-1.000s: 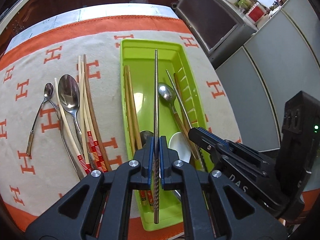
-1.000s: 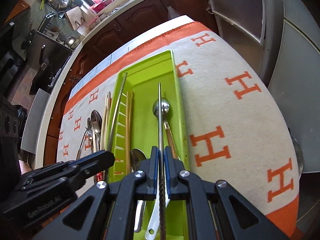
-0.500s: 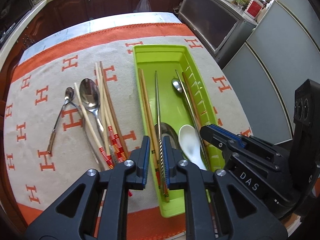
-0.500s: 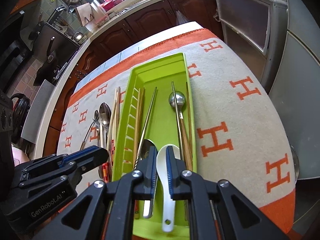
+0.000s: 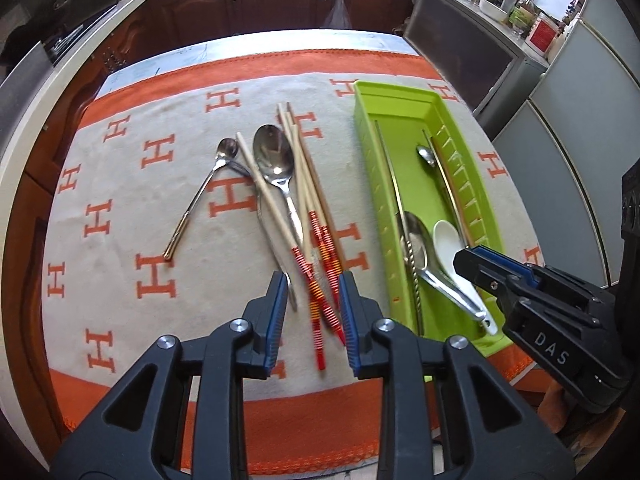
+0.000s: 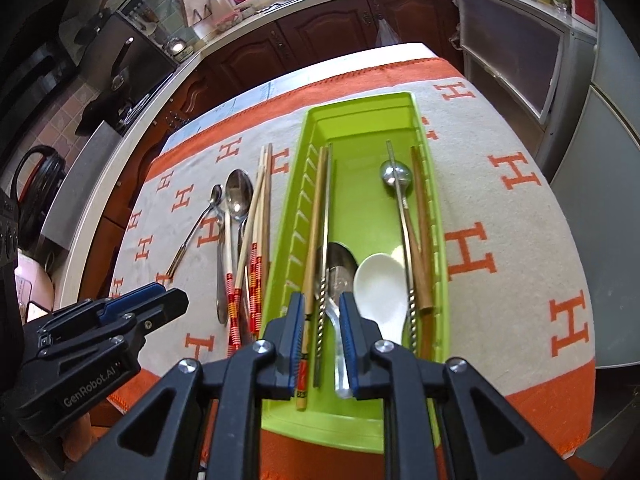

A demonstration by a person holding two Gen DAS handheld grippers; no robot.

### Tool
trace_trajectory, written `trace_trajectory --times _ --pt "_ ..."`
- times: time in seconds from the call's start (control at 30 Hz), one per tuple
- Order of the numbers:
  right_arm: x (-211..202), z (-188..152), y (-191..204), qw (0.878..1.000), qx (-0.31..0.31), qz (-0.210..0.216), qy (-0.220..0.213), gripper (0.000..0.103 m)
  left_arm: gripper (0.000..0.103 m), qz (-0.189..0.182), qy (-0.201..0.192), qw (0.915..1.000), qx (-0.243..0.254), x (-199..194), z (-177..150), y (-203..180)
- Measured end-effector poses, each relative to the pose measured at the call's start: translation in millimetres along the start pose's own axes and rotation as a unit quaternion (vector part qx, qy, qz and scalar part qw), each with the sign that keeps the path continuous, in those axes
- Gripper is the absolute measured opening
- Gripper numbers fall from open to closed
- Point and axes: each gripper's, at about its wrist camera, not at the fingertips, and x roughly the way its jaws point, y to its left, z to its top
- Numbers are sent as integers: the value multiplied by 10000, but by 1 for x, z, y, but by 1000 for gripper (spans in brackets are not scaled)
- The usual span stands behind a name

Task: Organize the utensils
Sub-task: 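Move both grippers back over the remaining utensils in the pile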

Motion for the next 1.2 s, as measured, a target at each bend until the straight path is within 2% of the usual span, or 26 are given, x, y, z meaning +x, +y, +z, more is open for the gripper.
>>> trace_trajectory --times 0.37,0.47,0.63,0.8,1.03,1.2 --pt "1 3 39 9983 -555 -149 32 17 23 251 -235 9988 -358 -14 -6 49" --pt "5 12 46 9987 -512 -29 61 17 23 329 -276 9980 -463 -17 -2 68" --pt "16 35 71 9979 -594 253 102 17 23 576 -398 9969 -370 -25 11 88" --pt "42 62 98 9956 -740 478 305 17 23 687 -591 9954 -296 -30 37 104" --pt "93 78 119 9943 -893 487 331 18 34 528 -655 9960 -303 9 68 128" --pt "125 80 120 9951 -900 223 329 18 34 346 -321 9978 -455 56 71 145"
